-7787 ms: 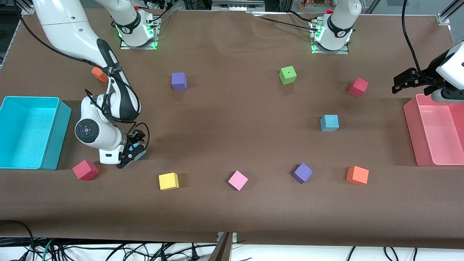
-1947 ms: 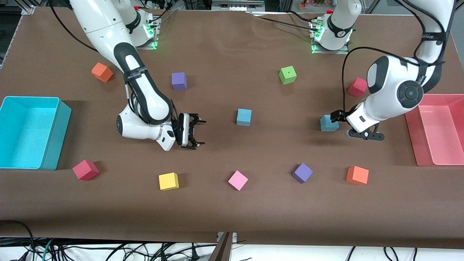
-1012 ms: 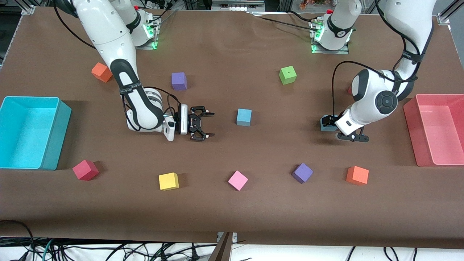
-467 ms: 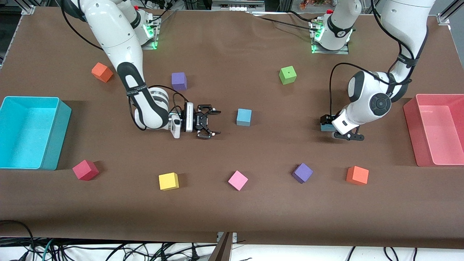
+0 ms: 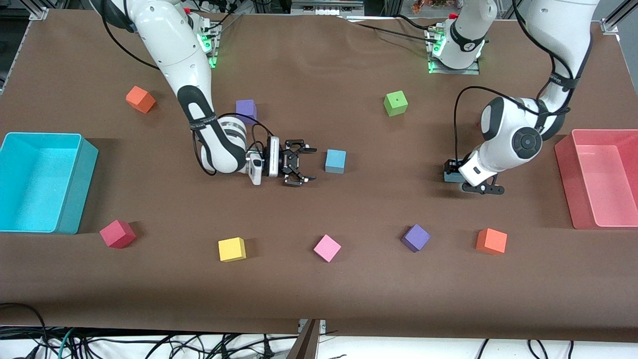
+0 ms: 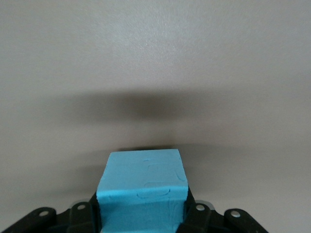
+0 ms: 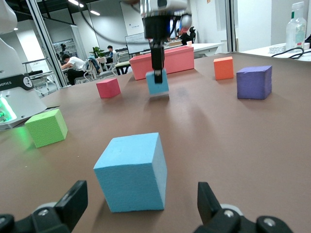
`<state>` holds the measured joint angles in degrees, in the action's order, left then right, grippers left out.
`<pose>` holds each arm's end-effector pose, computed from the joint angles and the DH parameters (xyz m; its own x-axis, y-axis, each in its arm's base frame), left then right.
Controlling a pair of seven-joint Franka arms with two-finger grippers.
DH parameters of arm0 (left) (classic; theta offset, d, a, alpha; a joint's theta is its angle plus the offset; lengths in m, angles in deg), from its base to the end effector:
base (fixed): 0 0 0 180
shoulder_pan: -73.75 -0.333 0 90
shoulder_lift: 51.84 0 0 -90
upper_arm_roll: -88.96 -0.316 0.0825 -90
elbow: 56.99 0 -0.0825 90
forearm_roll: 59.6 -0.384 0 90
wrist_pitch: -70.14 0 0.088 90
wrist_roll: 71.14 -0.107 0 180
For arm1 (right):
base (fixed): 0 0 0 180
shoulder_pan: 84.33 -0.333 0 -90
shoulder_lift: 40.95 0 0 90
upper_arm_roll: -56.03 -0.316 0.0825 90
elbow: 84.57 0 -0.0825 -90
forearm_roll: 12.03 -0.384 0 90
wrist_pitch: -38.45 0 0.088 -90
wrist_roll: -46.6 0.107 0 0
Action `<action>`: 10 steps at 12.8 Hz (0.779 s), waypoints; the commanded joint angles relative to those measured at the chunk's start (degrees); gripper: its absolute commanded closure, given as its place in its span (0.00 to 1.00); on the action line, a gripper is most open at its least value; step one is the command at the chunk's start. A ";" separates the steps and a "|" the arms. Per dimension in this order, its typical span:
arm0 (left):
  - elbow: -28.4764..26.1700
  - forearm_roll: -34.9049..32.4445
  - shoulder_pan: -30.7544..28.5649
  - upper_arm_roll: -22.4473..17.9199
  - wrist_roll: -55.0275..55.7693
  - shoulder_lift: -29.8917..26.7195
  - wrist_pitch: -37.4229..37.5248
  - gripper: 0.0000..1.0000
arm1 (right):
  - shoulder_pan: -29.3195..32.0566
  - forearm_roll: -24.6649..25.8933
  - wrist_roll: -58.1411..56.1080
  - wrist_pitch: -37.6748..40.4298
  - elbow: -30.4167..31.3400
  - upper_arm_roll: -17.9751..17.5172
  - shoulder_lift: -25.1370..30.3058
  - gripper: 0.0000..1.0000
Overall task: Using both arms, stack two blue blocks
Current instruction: 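Grasp the second light blue cube with the left gripper and lift it, then carry the held cube over the cube in the right gripper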
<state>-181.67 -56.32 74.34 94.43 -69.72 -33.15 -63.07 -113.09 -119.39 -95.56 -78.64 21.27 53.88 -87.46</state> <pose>0.5395 -0.0588 0.2270 0.9831 -0.0406 -0.1784 -0.0303 -0.9977 0.0603 0.4979 0.3590 0.0856 0.1803 0.2607 0.9484 0.9825 -0.0030 -0.1860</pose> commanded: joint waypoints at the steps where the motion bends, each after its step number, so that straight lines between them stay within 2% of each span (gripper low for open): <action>1: 5.73 0.15 0.20 3.30 7.33 -3.40 11.63 0.88 | -0.95 -1.53 -1.36 -1.30 -2.04 0.04 -1.56 0.00; 4: 13.74 0.41 0.20 9.98 19.03 -2.96 19.82 0.87 | -1.21 -1.71 -1.45 -1.30 -2.04 0.04 -1.82 0.00; 7: 18.93 0.77 3.08 16.05 31.41 1.15 20.54 0.87 | -1.74 -1.80 -1.45 -1.30 -2.04 0.04 -2.00 0.00; 9: 23.84 0.68 8.52 16.24 37.84 5.45 20.19 0.82 | -1.83 -1.88 -2.06 -1.30 -2.04 0.04 -2.35 0.00; 10: 26.30 0.51 10.72 16.15 39.61 7.91 20.10 0.84 | -2.00 -1.88 -2.15 -1.30 -2.04 0.04 -2.53 0.00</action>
<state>-162.46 -56.28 81.17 111.04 -34.14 -31.72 -43.97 -114.48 -119.83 -96.20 -79.64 20.21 53.88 -88.86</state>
